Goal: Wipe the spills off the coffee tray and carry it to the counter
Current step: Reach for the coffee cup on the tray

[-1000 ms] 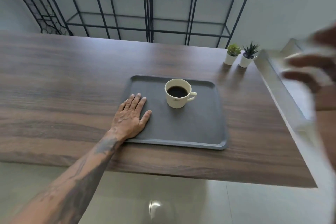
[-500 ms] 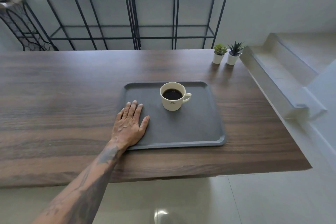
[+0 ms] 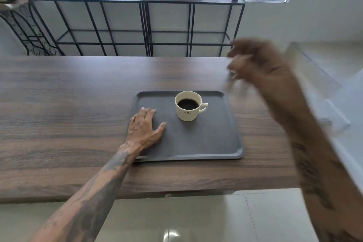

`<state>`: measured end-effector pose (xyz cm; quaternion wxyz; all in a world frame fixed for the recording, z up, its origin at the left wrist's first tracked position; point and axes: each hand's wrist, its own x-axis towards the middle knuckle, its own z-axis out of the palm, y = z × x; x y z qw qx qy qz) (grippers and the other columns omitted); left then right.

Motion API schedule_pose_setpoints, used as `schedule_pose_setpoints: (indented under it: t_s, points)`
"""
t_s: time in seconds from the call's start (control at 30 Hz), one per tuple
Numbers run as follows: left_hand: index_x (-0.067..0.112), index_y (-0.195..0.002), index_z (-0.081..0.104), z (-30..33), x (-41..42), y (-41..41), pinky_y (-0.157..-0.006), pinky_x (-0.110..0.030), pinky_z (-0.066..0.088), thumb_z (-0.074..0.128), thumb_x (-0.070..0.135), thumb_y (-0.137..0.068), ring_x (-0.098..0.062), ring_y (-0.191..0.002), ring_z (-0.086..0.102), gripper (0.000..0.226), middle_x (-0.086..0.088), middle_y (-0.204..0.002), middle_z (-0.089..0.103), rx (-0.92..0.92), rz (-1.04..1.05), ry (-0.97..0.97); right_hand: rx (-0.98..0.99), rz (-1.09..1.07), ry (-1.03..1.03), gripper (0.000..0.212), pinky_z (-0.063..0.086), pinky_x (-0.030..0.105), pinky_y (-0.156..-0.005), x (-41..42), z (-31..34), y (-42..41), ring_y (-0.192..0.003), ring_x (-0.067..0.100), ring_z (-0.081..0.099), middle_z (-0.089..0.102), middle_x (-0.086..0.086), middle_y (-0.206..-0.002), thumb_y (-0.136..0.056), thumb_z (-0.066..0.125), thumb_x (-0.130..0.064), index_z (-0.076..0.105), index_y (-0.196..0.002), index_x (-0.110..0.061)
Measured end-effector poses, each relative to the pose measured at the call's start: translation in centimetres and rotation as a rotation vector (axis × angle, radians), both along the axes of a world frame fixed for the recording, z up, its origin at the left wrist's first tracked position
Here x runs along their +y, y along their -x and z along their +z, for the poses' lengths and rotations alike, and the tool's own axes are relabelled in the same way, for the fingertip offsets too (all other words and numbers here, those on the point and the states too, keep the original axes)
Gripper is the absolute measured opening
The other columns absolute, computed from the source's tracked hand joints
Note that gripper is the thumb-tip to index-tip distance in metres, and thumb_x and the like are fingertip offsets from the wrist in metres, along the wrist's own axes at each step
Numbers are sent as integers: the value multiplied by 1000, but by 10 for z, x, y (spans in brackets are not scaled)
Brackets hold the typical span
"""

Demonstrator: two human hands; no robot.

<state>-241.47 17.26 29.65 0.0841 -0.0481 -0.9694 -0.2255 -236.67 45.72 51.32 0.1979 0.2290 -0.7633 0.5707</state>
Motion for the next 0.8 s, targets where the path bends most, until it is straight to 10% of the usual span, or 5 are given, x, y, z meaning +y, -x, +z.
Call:
schedule_pose_setpoints:
  t_s: [0.23, 0.47, 0.8]
  points:
    - [20, -154, 28, 52, 32, 44, -108, -45, 46, 81, 71, -57, -17, -137, 44, 122, -3, -156, 38, -296, -235, -403, -606, -138, -633, 89, 42, 42, -107, -14, -127, 65, -125, 20, 52, 43, 6, -147, -75, 78, -47, 39, -148, -15]
    - [35, -127, 59, 46, 46, 56, -90, -36, 59, 91, 42, -60, 2, -106, 65, 75, 17, -116, 70, -230, -345, -532, -576, -102, -589, 70, 40, 39, -108, -22, -144, 75, -125, 21, 54, 59, 5, -137, -77, 80, -36, 54, -139, -19]
    - [30, -127, 63, 41, 29, 51, -87, -35, 61, 93, 41, -59, -5, -104, 69, 76, 13, -115, 72, -207, -341, -565, -516, -86, -477, 65, 47, 22, -89, -37, -155, 72, -102, 12, 63, 67, -1, -125, -73, 83, -36, 59, -133, -25]
